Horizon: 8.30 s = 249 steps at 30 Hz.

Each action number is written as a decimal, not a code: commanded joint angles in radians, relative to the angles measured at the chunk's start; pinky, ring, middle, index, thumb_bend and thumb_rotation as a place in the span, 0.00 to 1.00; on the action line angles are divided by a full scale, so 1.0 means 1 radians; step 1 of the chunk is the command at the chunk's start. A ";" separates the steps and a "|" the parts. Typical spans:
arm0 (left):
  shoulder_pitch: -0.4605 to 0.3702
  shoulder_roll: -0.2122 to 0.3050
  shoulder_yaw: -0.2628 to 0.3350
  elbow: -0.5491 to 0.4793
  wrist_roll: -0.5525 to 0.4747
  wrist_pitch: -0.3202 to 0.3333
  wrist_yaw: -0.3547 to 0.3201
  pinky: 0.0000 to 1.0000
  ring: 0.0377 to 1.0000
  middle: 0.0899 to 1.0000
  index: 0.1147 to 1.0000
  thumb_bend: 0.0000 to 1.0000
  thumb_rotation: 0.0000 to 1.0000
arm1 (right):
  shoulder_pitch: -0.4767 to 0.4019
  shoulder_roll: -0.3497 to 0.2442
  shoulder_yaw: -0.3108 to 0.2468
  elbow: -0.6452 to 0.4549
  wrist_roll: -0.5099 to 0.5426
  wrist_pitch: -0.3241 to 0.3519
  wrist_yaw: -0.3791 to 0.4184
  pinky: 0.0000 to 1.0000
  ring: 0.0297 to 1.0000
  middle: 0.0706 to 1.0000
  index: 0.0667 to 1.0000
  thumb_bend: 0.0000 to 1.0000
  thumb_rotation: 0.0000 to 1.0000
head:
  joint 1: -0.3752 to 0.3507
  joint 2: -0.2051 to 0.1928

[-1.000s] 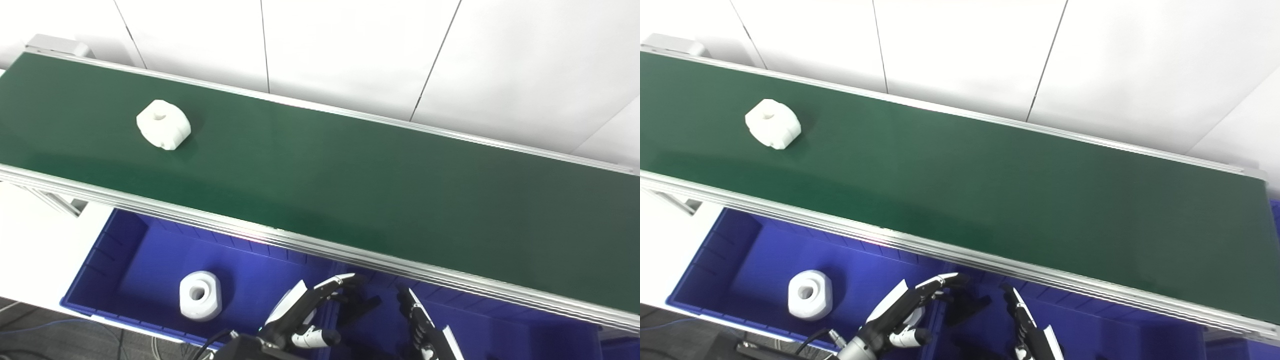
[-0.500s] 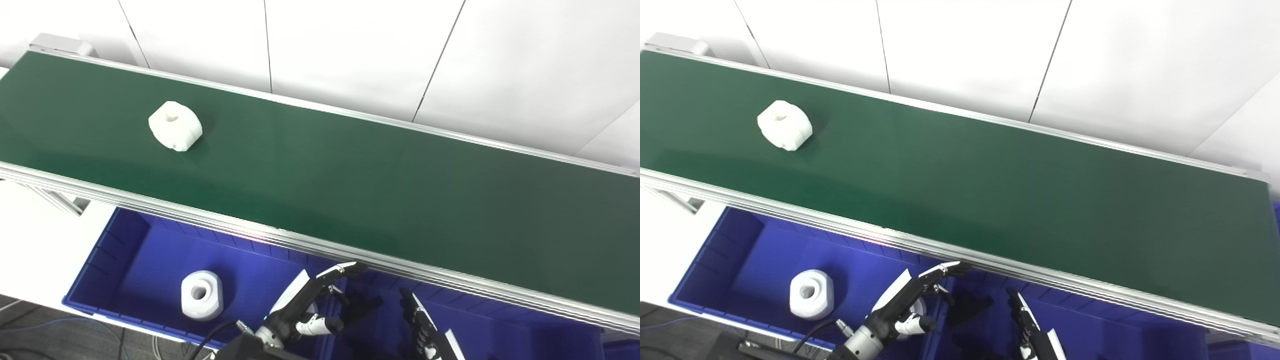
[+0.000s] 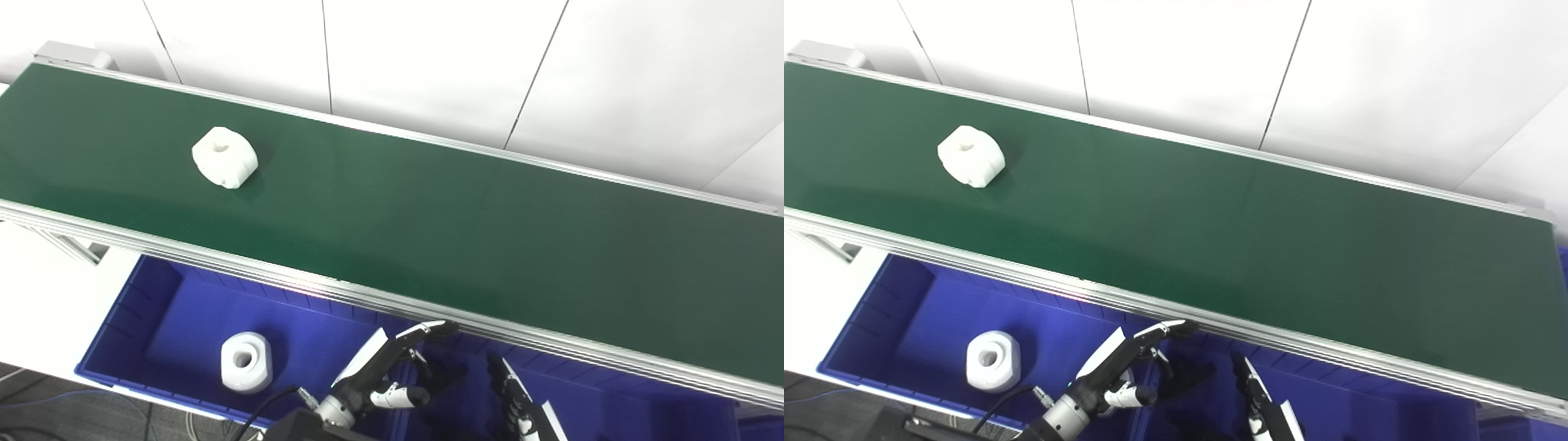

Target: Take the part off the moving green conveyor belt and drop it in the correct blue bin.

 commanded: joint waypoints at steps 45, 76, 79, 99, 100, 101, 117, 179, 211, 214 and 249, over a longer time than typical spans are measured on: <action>0.042 0.030 -0.065 -0.476 0.025 0.019 -0.053 0.73 0.85 0.84 0.79 1.00 0.91 | -0.038 0.049 -0.083 0.072 0.020 -0.055 0.123 1.00 1.00 1.00 0.98 1.00 1.00 | 0.053 -0.080; -0.318 0.176 0.410 -0.706 0.362 0.235 -0.276 0.92 0.95 0.94 0.91 0.95 0.44 | 0.007 0.039 -0.050 -0.022 -0.003 -0.055 0.075 1.00 0.99 0.95 0.96 1.00 0.98 | 0.027 0.029; -0.358 0.212 0.432 -0.715 0.398 0.265 -0.321 0.92 0.95 0.93 0.92 0.97 0.42 | 0.012 0.037 -0.041 -0.039 -0.002 -0.055 0.068 1.00 0.99 0.95 0.96 1.00 0.97 | 0.024 0.056; -0.588 0.461 0.434 -0.659 0.423 0.370 -0.661 0.87 0.90 0.86 0.86 1.00 0.28 | 0.044 0.029 -0.011 -0.176 0.007 -0.055 0.047 1.00 0.96 0.94 0.95 0.97 0.99 | -0.044 0.310; -0.596 0.467 0.432 -0.655 0.419 0.376 -0.677 0.87 0.90 0.86 0.86 1.00 0.27 | 0.045 0.028 -0.010 -0.181 0.004 -0.054 0.045 0.99 0.96 0.94 0.95 0.97 1.00 | -0.044 0.310; -0.602 0.473 0.431 -0.654 0.417 0.381 -0.691 0.86 0.89 0.86 0.86 1.00 0.26 | 0.046 0.027 -0.008 -0.185 0.002 -0.054 0.043 0.99 0.96 0.94 0.95 0.98 1.00 | -0.046 0.316; -0.615 0.531 0.399 -0.530 0.488 0.380 -0.734 0.80 0.86 0.85 0.86 1.00 0.27 | 0.063 0.023 0.000 -0.199 0.017 -0.054 0.043 0.98 0.96 0.93 0.94 0.95 1.00 | -0.051 0.307; -0.643 0.365 0.229 -0.139 0.600 0.430 -0.325 0.37 0.42 0.45 0.41 0.52 0.00 | 0.079 0.030 0.029 -0.219 0.007 -0.055 0.009 0.97 0.95 0.92 0.94 0.96 1.00 | -0.092 0.320; -0.268 0.337 0.464 -0.930 0.466 0.544 -0.527 0.38 0.42 0.45 0.43 0.50 0.00 | 0.068 0.000 0.024 -0.238 0.028 -0.054 0.015 0.94 0.93 0.91 0.94 0.95 0.96 | 0.015 0.417; -0.242 0.335 0.481 -0.980 0.444 0.560 -0.560 0.39 0.41 0.45 0.43 0.50 0.00 | 0.065 -0.013 0.021 -0.258 0.041 -0.054 0.020 0.93 0.93 0.91 0.93 0.95 0.95 | 0.039 0.458; 0.391 0.062 0.596 -0.918 0.718 0.275 -0.099 0.42 0.43 0.44 0.41 0.50 0.00 | 0.061 -0.093 0.011 -0.390 0.088 0.029 0.020 0.86 0.90 0.89 0.92 0.93 0.93 | 0.169 0.552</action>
